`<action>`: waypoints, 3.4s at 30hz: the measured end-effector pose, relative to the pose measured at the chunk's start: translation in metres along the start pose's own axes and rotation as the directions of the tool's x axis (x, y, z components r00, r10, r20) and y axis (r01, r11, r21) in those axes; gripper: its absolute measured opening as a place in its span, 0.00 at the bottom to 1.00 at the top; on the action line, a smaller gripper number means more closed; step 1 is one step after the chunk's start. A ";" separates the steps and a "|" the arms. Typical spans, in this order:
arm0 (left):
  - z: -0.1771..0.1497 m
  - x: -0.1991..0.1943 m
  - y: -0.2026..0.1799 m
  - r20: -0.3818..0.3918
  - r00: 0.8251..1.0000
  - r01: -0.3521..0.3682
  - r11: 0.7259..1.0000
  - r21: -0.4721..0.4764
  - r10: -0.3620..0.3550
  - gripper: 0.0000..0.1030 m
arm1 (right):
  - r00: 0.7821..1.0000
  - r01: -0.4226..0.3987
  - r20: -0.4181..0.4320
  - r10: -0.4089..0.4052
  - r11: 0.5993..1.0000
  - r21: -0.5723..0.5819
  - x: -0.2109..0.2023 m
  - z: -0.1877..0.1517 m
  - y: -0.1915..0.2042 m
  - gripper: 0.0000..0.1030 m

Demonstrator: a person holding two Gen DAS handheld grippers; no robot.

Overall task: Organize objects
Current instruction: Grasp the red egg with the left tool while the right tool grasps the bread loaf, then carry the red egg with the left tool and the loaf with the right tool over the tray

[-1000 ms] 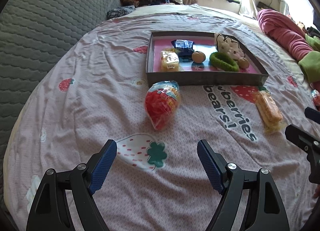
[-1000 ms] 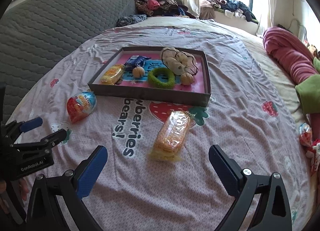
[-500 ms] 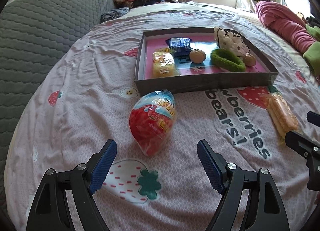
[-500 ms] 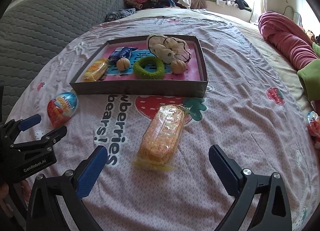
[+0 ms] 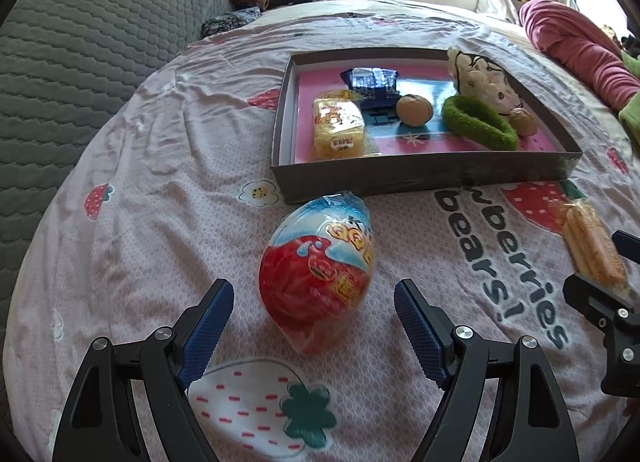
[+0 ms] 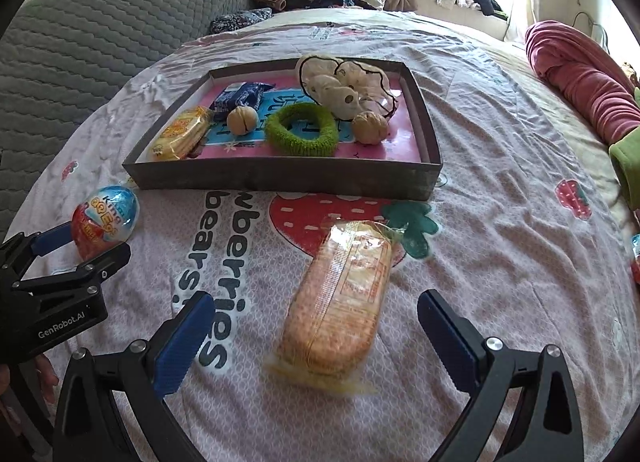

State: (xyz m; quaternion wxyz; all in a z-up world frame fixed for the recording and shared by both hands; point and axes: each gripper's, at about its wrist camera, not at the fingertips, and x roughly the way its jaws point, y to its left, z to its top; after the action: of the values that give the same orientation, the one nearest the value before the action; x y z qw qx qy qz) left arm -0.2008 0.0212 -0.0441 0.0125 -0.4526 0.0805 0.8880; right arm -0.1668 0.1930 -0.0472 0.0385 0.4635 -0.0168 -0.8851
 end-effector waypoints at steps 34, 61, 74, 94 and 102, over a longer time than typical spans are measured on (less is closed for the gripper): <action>0.005 0.012 -0.001 0.002 0.996 0.086 0.996 -0.004 -0.086 0.54 | 1.000 0.007 -0.006 -0.007 0.999 -0.052 0.007 0.000 0.005 0.41; 0.002 -0.025 -0.013 0.034 0.991 0.128 0.992 0.008 -0.128 0.54 | 0.998 -0.041 0.043 0.045 0.996 -0.079 -0.020 0.003 0.023 0.38; 0.002 -0.056 -0.014 0.095 0.985 0.140 0.990 0.017 -0.141 0.54 | 0.994 -0.046 0.089 0.056 0.993 -0.105 -0.051 -0.001 0.037 0.38; 0.009 -0.112 -0.006 0.225 0.960 0.167 0.986 0.007 -0.164 0.54 | 0.978 -0.033 0.199 0.062 0.989 -0.146 -0.106 0.004 0.054 0.38; 0.017 -0.122 -0.009 0.239 0.958 0.166 0.986 -0.011 -0.159 0.54 | 0.966 -0.036 0.248 0.068 0.991 -0.131 -0.127 0.015 0.043 0.38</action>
State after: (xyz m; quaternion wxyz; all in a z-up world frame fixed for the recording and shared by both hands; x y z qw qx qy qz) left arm -0.1412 0.0386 0.0630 0.0878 -0.3486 0.0271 0.9328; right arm -0.1046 0.1608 0.0683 0.0886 0.3432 0.0219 -0.9348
